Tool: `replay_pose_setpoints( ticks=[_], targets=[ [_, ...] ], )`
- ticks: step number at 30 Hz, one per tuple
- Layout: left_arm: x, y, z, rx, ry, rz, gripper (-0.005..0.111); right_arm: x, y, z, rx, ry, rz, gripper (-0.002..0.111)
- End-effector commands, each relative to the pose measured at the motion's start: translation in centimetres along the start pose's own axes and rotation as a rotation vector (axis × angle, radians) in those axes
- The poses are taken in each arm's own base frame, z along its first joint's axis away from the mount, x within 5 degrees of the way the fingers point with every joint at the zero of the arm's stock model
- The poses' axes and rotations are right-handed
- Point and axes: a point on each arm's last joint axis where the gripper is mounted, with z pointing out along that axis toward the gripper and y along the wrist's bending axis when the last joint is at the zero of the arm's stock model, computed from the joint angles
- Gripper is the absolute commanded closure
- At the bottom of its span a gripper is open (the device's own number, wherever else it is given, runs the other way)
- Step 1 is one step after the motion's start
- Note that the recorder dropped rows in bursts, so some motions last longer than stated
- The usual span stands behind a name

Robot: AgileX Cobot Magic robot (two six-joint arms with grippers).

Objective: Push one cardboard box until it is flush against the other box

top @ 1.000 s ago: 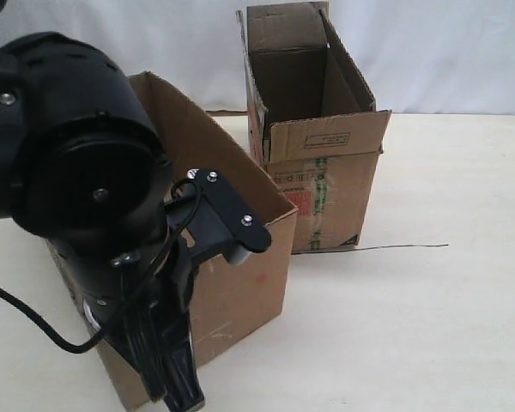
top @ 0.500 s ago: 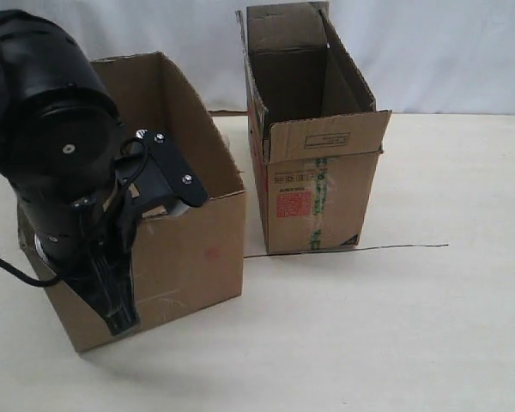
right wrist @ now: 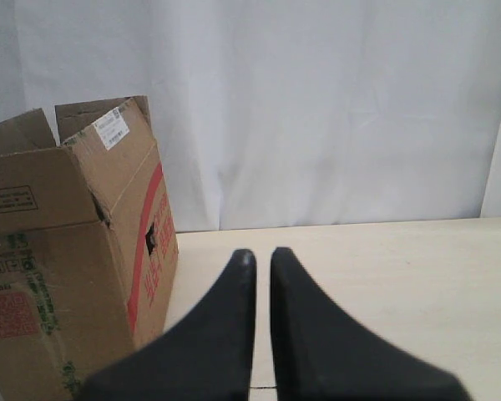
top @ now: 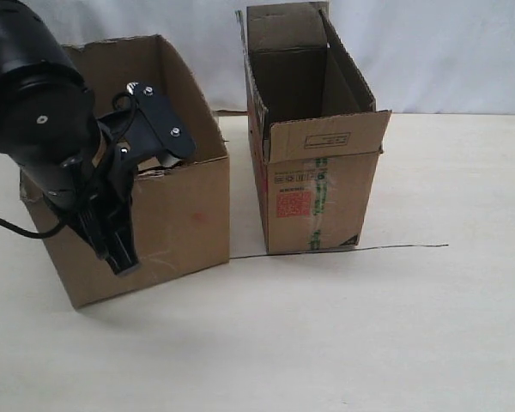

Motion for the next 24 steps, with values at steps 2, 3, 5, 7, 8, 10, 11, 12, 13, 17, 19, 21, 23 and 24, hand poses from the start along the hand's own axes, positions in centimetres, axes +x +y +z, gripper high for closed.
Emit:
replay_pose_setpoints(
  ticks=[2, 3, 5, 7, 8, 10, 11, 12, 13, 17, 19, 21, 23, 24],
  targets=[
    [0.2, 1.8, 0.6, -0.032, -0.048, -0.045, 0.107, 0.1, 0.0, 0.0, -0.005, -0.007, -0.006, 0.103],
    [-0.1, 2.2, 0.7, -0.036, -0.087, -0.060, 0.107, 0.1, 0.0, 0.0, -0.005, -0.007, -0.006, 0.103],
    [-0.4, 2.5, 0.7, -0.026, -0.135, -0.086, 0.107, 0.1, 0.0, 0.0, -0.005, -0.007, -0.006, 0.103],
    [-0.4, 2.7, 0.8, -0.023, -0.151, -0.100, 0.107, 0.1, 0.0, 0.0, -0.005, -0.007, -0.006, 0.103],
    [-0.4, 2.7, 0.8, -0.022, -0.155, -0.104, 0.107, 0.1, 0.0, 0.0, -0.005, -0.007, -0.006, 0.103],
    [-0.4, 2.6, 0.7, -0.012, -0.160, -0.116, 0.107, 0.1, 0.0, 0.0, -0.005, -0.007, -0.006, 0.103],
    [-0.4, 2.6, 0.2, -0.002, -0.175, -0.133, 0.107, 0.1, 0.0, 0.0, -0.005, -0.007, -0.006, 0.103],
    [-0.2, 2.6, -0.3, 0.005, -0.192, -0.147, 0.107, 0.1, 0.0, 0.0, -0.005, -0.007, -0.006, 0.103],
    [0.1, 2.8, -1.4, 0.006, -0.223, -0.170, 0.107, 0.1, 0.0, 0.0, -0.005, -0.007, -0.006, 0.103],
    [3.0, 4.5, -7.8, -0.086, -0.428, -0.352, 0.107, 0.1, 0.0, 0.0, -0.005, -0.007, -0.006, 0.103],
    [5.1, 6.2, -9.9, -0.130, -0.516, -0.520, 0.107, 0.1, 0.0, 0.0, -0.005, -0.007, -0.006, 0.103],
    [6.5, 7.7, -10.1, -0.156, -0.519, -0.660, 0.107, 0.1, 0.0, 0.0, -0.005, -0.007, -0.006, 0.103],
    [8.0, 9.5, -9.6, -0.191, -0.500, -0.792, 0.107, 0.1, 0.0, 0.0, -0.005, -0.007, -0.006, 0.103],
    [8.8, 10.4, -8.9, -0.208, -0.488, -0.862, 0.107, 0.1, 0.0, 0.0, -0.005, -0.007, -0.006, 0.103]
  ],
)
